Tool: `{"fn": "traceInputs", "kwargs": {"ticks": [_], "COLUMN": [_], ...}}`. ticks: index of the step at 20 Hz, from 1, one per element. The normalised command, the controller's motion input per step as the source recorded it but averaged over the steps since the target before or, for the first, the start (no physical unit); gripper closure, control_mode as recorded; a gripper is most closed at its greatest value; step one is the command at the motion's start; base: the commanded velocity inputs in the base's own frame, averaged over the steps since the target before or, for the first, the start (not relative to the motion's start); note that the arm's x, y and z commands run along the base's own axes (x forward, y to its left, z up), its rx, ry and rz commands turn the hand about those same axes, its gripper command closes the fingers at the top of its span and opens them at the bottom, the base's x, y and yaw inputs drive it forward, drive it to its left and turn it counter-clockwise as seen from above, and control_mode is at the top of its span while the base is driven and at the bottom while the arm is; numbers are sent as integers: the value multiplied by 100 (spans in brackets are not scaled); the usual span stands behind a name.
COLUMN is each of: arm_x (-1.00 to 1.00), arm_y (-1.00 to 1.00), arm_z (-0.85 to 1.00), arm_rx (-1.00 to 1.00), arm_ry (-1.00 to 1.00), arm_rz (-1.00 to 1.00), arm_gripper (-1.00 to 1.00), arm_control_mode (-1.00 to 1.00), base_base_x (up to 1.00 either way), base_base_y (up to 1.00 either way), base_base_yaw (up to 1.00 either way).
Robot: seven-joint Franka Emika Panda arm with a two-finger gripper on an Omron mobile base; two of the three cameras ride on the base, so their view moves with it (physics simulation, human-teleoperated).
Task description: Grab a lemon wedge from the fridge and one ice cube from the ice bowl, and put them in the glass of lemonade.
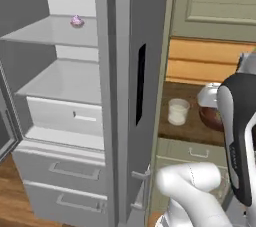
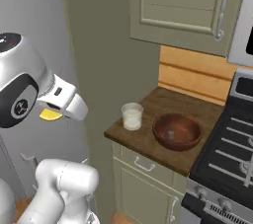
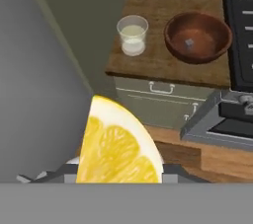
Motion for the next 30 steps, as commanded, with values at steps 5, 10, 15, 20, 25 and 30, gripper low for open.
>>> {"fn": "traceInputs", "kwargs": {"ticks": [5, 10, 15, 20, 25, 30], "arm_x": [0, 0, 0, 0, 0, 60], "arm_y": [0, 0, 0, 0, 0, 8], "arm_z": [0, 0, 0, 0, 0, -14], "arm_rx": [0, 0, 0, 0, 0, 0], "arm_ry": [0, 0, 0, 0, 0, 3], "arm_rz": [0, 0, 0, 0, 0, 10], "arm_gripper": [100, 100, 100, 100, 100, 100], "arm_control_mode": [100, 100, 100, 100, 100, -100], "base_base_x": [39, 25, 9, 3, 0, 0], "base_base_y": [-81, -80, -60, -11, 0, 0], "base_base_yaw": [41, 15, 0, 0, 0, 0]}}
